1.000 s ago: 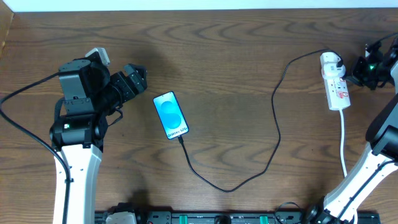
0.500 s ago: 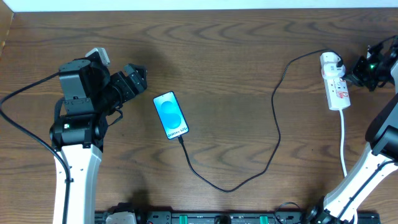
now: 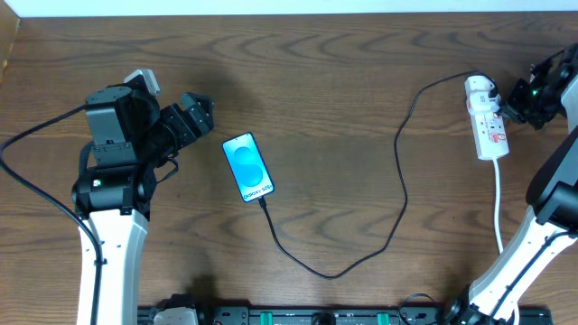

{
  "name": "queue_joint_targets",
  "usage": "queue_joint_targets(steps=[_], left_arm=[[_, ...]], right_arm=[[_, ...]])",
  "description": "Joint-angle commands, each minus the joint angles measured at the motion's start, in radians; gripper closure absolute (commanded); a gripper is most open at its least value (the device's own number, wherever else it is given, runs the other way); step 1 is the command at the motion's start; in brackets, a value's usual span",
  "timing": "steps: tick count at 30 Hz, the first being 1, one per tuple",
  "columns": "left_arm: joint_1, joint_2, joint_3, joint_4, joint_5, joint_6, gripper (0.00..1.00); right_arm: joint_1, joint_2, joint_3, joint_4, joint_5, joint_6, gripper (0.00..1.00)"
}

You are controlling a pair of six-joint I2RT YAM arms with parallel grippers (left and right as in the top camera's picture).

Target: Plug charger to phone and switch on socket

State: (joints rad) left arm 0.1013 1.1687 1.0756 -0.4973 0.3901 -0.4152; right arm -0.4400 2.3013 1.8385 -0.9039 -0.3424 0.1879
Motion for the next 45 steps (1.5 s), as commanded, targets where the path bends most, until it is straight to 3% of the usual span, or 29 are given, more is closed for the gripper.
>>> queue_joint_targets(steps=[1, 15, 32, 40, 45], left_arm=[[0.004, 0.003, 0.003, 0.0, 0.005, -0.001, 0.08], [0.004, 0.003, 0.003, 0.0, 0.005, -0.001, 0.08], [0.004, 0.003, 0.003, 0.0, 0.005, -0.001, 0.08], [0.004, 0.003, 0.003, 0.0, 0.005, -0.001, 0.08], [0.004, 0.003, 0.003, 0.0, 0.005, -0.001, 0.08]], right_arm=[[0.098, 0.039, -0.036, -0.041, -0.135, 0.025, 0.99], [0.111, 0.039, -0.036, -0.054, -0.196, 0.045, 0.99], [0.111, 0.039, -0.036, -0.054, -0.204, 0.167, 0.99], [0.111, 0.039, -0.036, -0.059, -0.216, 0.032, 0.99], [0.098, 0.039, -0.036, -0.051, -0.222, 0.024, 0.99]])
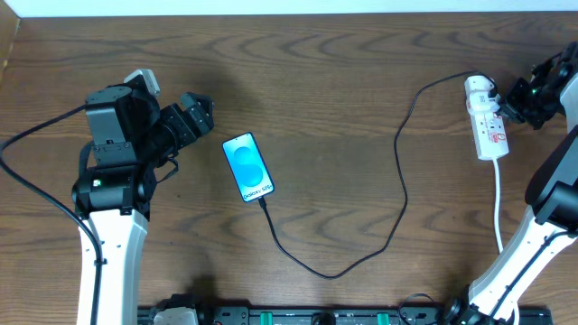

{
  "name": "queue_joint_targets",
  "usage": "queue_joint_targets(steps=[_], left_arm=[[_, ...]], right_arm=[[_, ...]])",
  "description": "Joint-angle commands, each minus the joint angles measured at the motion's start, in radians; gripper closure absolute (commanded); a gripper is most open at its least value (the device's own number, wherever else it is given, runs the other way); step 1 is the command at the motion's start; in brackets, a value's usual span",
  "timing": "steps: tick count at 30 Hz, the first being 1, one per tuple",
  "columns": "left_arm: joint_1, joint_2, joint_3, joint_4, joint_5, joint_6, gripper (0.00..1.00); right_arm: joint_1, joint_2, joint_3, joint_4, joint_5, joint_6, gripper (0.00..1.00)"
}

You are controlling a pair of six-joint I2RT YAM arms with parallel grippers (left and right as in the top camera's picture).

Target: Plug charger to phone and switch on socket

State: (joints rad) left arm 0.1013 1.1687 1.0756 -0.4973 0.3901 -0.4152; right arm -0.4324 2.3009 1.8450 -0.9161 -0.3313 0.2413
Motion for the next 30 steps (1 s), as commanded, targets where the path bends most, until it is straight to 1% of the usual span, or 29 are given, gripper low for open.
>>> queue_joint_targets(steps=[1, 3, 5, 15, 21, 27, 30], left_arm=[[0.004, 0.003, 0.003, 0.0, 0.005, -0.001, 0.07], [0.004, 0.003, 0.003, 0.0, 0.005, -0.001, 0.08], [0.004, 0.003, 0.003, 0.0, 0.005, -0.001, 0.08], [0.004, 0.003, 0.003, 0.0, 0.005, -0.001, 0.07], [0.004, 0.003, 0.003, 0.0, 0.005, -0.001, 0.07], [0.004, 0.003, 0.003, 0.0, 0.005, -0.001, 0.08], [0.004, 0.003, 0.003, 0.0, 0.005, -0.001, 0.08]], right_arm=[[0.079, 0.039, -0.042, -0.04, -0.261, -0.029, 0.99], [0.059, 0.039, -0.042, -0.038, -0.311, -0.041, 0.99], [0.039, 0.039, -0.042, -0.03, -0.369, -0.09, 0.99], [-0.01, 0.039, -0.042, -0.022, -0.369, -0.089, 0.99], [-0.016, 0.038, -0.042, 0.04, -0.264, -0.03, 0.99], [-0.092, -0.011, -0.039, 0.087, -0.282, -0.01, 0.99], [-0.099, -0.025, -0.039, 0.097, -0.286, -0.011, 0.99]])
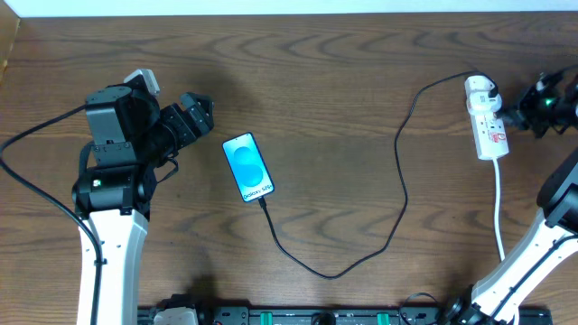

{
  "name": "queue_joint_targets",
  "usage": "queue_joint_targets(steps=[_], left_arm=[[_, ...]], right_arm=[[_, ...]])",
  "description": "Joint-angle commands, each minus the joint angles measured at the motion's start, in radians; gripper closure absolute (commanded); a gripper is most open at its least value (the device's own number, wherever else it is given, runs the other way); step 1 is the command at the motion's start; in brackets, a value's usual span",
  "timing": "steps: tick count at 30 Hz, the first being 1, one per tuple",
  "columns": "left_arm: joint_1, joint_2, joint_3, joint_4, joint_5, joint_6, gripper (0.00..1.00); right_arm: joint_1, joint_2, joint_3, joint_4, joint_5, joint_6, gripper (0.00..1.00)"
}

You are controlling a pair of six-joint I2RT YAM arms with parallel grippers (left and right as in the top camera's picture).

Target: Plug charger to phone and switch on socket

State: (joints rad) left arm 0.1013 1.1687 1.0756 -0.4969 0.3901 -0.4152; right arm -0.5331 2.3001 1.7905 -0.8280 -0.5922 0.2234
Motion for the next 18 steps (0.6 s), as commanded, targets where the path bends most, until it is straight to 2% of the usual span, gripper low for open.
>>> queue_joint_targets(steps=[1, 12, 18], left_arm=[[0.004, 0.003, 0.003, 0.0, 0.005, -0.001, 0.08], [0.004, 0.003, 0.003, 0.0, 0.005, -0.001, 0.07], [0.004, 0.003, 0.003, 0.0, 0.005, -0.001, 0.08]], right_arm=[[0.004, -0.024, 0.016, 0.008, -0.024, 0.007, 0.99], [0.054, -0.024, -0.027, 0.019, -0.009, 0.011, 0.99], [0.085, -0.024, -0.111, 0.073, -0.017, 0.053, 0.99]])
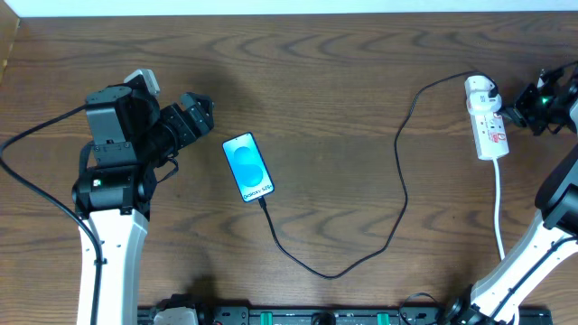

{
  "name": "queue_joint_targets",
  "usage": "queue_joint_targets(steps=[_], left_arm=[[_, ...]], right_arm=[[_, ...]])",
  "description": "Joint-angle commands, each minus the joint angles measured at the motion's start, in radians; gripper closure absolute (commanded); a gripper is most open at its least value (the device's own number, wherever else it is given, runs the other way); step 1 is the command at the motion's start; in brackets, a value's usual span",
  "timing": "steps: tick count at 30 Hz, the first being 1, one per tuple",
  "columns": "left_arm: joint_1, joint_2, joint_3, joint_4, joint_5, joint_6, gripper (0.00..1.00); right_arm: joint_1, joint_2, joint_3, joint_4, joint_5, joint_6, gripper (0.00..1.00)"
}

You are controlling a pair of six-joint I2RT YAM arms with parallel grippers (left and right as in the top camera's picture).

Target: Plug charger to phone and switch on socket

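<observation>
A phone (247,166) with a lit blue screen lies face up left of centre. A black charger cable (397,181) is plugged into its lower end and loops right, then up to the white plug (478,88) in the white socket strip (489,126). My left gripper (200,110) hovers up-left of the phone, apart from it; its jaws look shut with nothing held. My right gripper (518,110) sits just right of the socket strip, fingertips close to its edge; whether they touch is unclear.
The strip's white lead (498,203) runs down toward the right arm's base (506,271). The left arm's black cable (36,185) curves along the left side. A rail with connectors (298,316) lines the front edge.
My right gripper has drawn slightly further right, away from the socket strip. Phone, cable and left arm stand as before.
The phone lay with the cable plugged in at every moment, and the left arm stayed still. My right gripper was at the strip's right edge near its switch, then shifted outward to the right in small steps.
</observation>
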State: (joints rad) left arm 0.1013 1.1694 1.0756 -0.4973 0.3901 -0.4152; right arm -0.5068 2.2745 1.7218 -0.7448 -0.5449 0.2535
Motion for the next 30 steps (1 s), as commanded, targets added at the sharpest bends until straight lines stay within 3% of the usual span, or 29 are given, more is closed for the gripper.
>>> queue_joint_targets(steps=[1, 13, 19, 30], left_arm=[[0.004, 0.002, 0.003, 0.0, 0.005, -0.001, 0.08], [0.004, 0.002, 0.003, 0.0, 0.005, -0.001, 0.08], [0.004, 0.002, 0.003, 0.0, 0.005, -0.001, 0.08], [0.004, 0.002, 0.003, 0.0, 0.005, -0.001, 0.07]], right_arm=[[0.061, 0.002, -0.045, -0.021, -0.065, 0.023, 0.99], [0.084, 0.002, -0.051, -0.105, -0.008, 0.006, 0.99], [0.063, -0.009, -0.042, -0.024, 0.029, 0.03, 0.99], [-0.047, -0.282, -0.005, -0.029, 0.031, 0.011, 0.99]])
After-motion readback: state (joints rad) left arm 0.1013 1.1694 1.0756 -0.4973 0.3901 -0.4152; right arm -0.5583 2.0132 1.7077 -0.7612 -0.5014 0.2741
